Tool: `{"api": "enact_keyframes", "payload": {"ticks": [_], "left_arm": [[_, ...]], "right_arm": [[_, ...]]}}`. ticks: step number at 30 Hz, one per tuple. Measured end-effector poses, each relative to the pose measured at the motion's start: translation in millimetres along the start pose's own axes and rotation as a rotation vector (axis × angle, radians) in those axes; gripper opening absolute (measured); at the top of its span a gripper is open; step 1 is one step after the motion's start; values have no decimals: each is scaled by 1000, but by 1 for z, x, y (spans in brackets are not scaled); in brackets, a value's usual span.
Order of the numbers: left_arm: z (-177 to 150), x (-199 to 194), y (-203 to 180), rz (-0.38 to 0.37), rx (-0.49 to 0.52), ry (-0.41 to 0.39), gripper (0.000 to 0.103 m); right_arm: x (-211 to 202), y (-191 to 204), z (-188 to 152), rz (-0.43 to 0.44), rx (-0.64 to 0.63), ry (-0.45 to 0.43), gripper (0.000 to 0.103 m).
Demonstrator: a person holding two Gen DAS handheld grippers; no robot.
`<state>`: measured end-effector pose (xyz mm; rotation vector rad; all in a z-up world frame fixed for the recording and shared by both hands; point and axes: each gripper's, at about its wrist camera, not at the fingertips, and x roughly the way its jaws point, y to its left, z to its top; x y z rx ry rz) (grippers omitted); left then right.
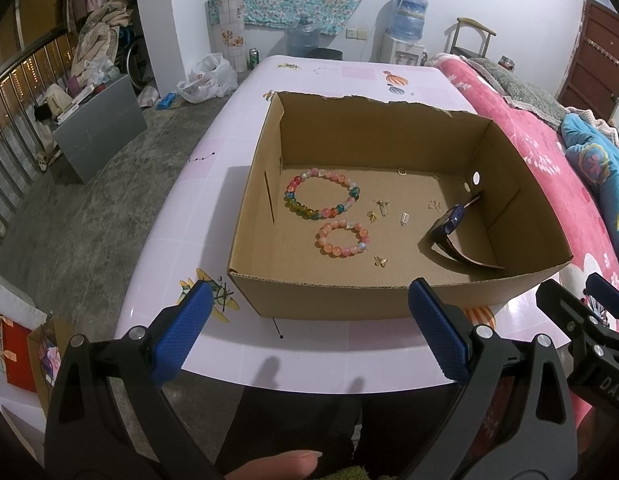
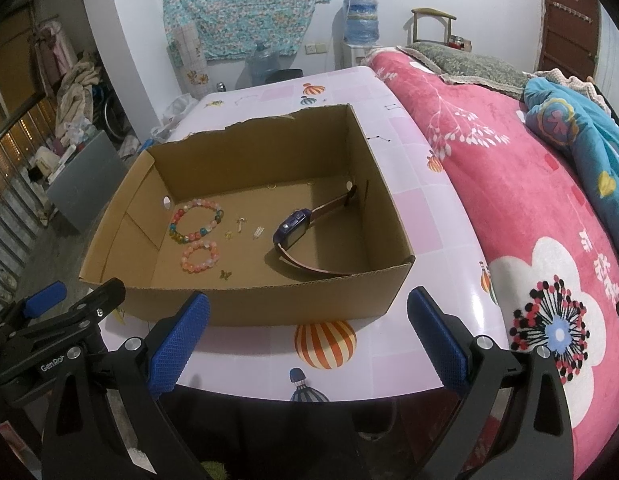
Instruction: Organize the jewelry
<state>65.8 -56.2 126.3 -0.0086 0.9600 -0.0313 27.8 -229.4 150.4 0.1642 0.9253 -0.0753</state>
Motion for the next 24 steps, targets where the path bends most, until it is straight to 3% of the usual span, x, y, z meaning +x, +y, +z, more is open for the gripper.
{"api": "enact_keyframes", "payload": {"ticks": [24], "left_arm": [[1, -1, 2, -1, -2, 0, 95]], "right_arm": [[2, 0, -1, 1, 1, 0, 96]]}}
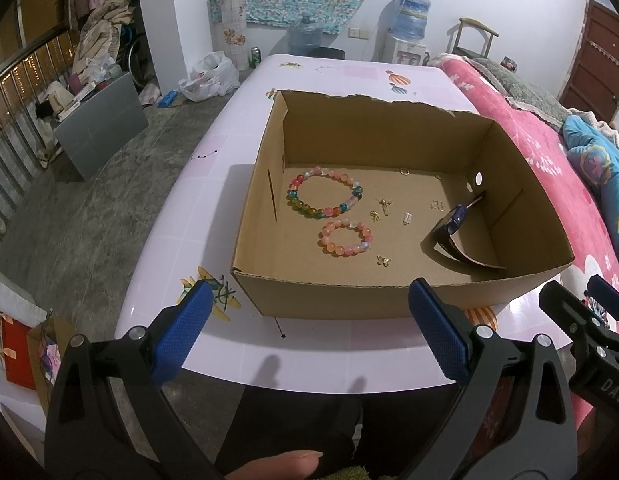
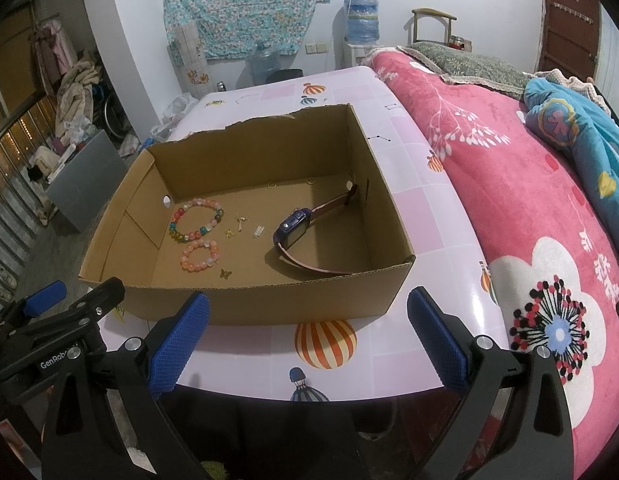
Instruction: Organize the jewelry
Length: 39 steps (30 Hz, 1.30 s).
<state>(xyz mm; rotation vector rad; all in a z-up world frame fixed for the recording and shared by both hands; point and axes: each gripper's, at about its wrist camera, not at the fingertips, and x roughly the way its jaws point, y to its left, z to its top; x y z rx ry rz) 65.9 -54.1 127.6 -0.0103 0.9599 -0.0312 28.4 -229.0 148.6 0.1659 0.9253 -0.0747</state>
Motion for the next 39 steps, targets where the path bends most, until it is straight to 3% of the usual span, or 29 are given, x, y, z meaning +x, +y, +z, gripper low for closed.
{"api": "enact_keyframes", "payload": {"ticks": [13, 28, 34, 39], "left_arm": [[-3, -2, 0, 10, 21, -8, 95], [-26, -4, -26, -74, 104, 46, 95], [-43, -15, -45, -109, 157, 22, 95], [-54, -16, -59, -132, 190, 15, 95]], "right_arm": [[0, 0, 0, -4, 3, 2, 96], [-22, -34, -15, -39, 59, -35, 96], [-37, -75, -34, -109, 94, -56, 96], [-49, -145, -66, -224, 194, -51, 96]]}}
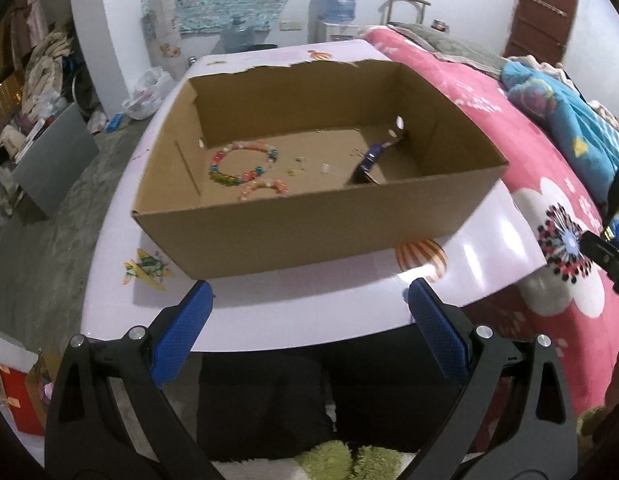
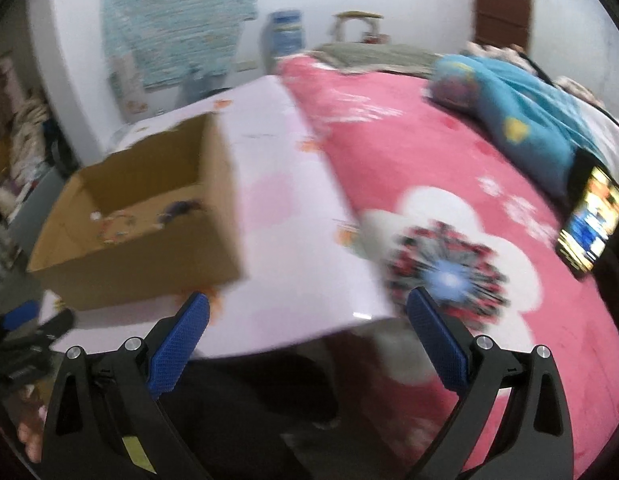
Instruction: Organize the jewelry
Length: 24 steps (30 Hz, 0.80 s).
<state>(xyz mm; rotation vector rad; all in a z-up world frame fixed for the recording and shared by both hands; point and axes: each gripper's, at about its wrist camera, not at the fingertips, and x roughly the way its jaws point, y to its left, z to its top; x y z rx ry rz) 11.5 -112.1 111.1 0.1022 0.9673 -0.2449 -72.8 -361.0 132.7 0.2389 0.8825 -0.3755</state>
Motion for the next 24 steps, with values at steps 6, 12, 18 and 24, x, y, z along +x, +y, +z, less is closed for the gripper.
{"api": "enact_keyframes", "payload": {"ticks": [6, 12, 18, 24], "left_arm": [[-4, 12, -15, -12, 40, 5, 95], [-4, 22, -21, -7, 71, 6, 95], [-7, 31, -25, -35, 81, 19, 95], [-7, 38, -29, -31, 98, 30, 95]], "right_arm": [[11, -131, -21, -222, 218, 49, 96], [14, -277, -60, -508, 556, 52, 96], [24, -341, -87, -599, 692, -17, 96], [34, -339, -74, -630, 638, -3, 96]]}}
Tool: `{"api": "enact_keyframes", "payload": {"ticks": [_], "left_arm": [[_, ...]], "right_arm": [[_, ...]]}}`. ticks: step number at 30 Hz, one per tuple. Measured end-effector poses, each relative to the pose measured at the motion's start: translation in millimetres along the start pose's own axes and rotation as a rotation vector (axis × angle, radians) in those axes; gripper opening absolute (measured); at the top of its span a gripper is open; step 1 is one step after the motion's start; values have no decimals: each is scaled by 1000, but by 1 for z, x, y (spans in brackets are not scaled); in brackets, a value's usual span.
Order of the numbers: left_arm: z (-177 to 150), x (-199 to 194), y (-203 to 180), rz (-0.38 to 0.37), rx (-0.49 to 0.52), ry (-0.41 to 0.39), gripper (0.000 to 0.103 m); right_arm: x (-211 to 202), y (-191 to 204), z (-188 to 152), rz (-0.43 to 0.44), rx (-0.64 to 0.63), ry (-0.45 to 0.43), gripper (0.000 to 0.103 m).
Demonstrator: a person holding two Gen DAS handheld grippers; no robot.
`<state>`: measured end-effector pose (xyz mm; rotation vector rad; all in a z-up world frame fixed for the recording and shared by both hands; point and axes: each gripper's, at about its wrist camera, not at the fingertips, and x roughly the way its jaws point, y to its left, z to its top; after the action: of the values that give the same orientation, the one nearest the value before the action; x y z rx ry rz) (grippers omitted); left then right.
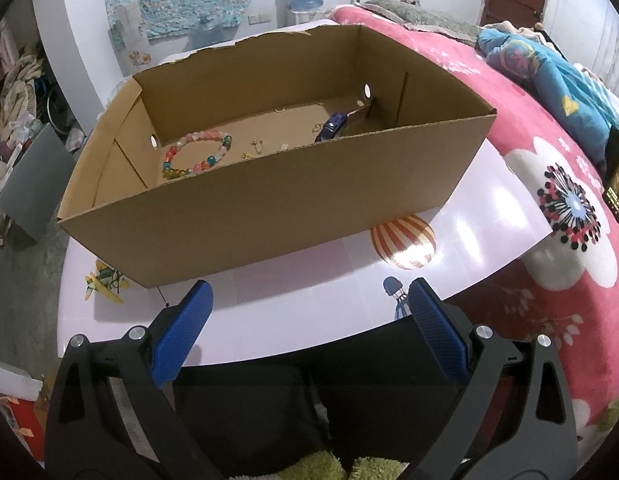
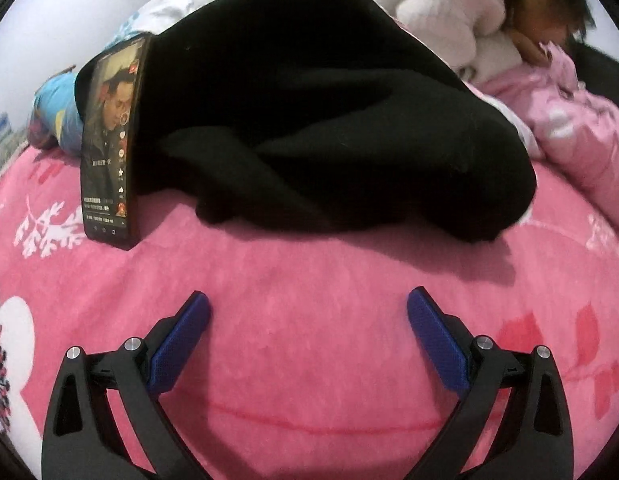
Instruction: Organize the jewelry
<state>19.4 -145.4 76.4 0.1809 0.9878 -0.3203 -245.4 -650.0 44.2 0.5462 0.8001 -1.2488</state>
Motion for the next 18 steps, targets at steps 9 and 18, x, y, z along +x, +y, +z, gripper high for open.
{"api": "enact_keyframes", "payload": {"ticks": [9, 18], "left_arm": [[-1, 6, 1, -45, 1, -3, 95], [-3, 8, 6, -67, -10, -9, 95]], "right_arm": [[13, 11, -4, 3, 0, 3, 96], [13, -3, -5, 6, 3, 7, 97]]}}
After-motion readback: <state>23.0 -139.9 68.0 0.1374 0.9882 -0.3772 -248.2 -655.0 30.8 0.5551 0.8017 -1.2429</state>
